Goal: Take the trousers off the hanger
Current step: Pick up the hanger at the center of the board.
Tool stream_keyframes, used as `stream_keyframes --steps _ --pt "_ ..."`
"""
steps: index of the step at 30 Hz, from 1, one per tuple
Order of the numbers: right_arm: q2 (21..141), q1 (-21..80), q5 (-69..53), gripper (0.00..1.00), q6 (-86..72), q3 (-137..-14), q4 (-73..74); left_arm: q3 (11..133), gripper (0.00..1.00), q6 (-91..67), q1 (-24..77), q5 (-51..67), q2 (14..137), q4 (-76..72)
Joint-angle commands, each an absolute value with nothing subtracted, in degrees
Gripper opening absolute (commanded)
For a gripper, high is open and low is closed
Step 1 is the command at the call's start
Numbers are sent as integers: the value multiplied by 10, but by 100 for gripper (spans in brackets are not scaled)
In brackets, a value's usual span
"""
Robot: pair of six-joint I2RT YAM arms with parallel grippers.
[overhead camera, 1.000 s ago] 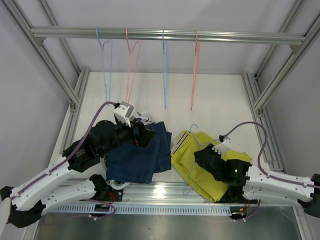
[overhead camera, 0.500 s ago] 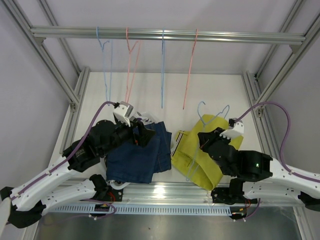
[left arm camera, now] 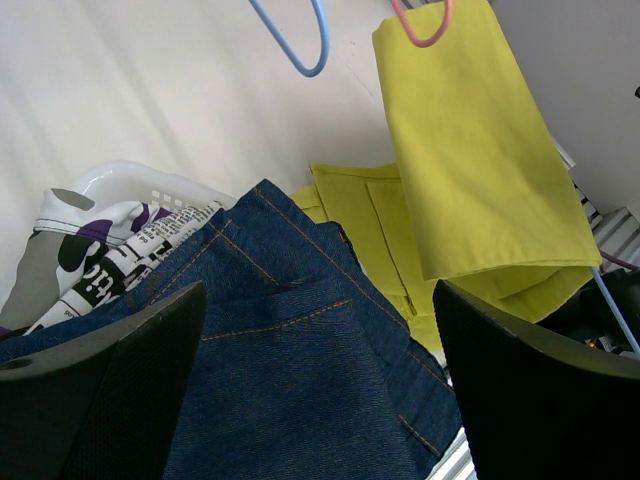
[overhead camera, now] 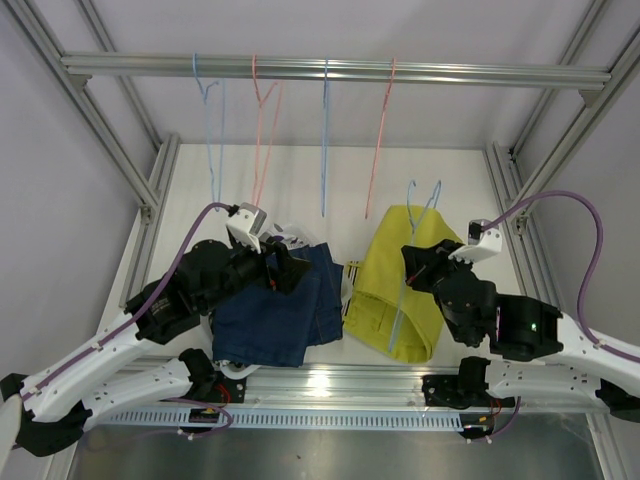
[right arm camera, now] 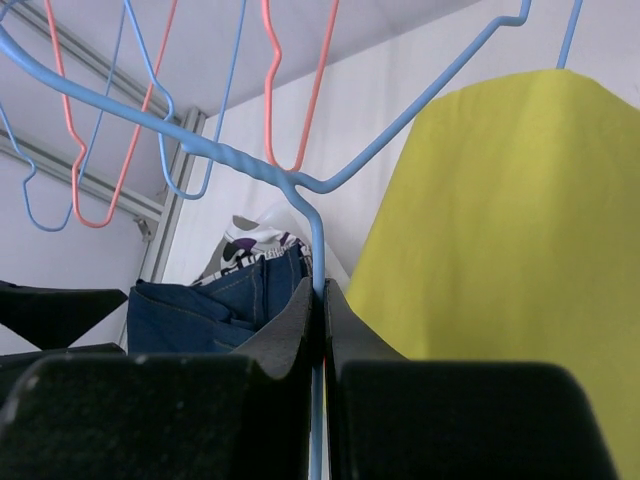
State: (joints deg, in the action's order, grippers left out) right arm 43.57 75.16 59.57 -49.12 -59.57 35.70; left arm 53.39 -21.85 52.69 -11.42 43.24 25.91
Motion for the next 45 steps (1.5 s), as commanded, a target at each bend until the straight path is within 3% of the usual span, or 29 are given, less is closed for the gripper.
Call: stream_keyframes --steps 1,8,29,36,45 --pt "435 755 624 0 -446 -621 268 544 99 -207 522 -112 430 256" --pt "403 742 534 0 -353 -569 104 545 99 -207 522 -112 425 258" --pt "392 684 401 0 -337 -568 18 531 99 -237 521 -73 424 246" --pt "391 683 398 0 -344 -557 9 472 99 -384 517 18 453 163" --pt "387 683 393 0 -345 -562 15 403 99 -483 516 39 463 -10"
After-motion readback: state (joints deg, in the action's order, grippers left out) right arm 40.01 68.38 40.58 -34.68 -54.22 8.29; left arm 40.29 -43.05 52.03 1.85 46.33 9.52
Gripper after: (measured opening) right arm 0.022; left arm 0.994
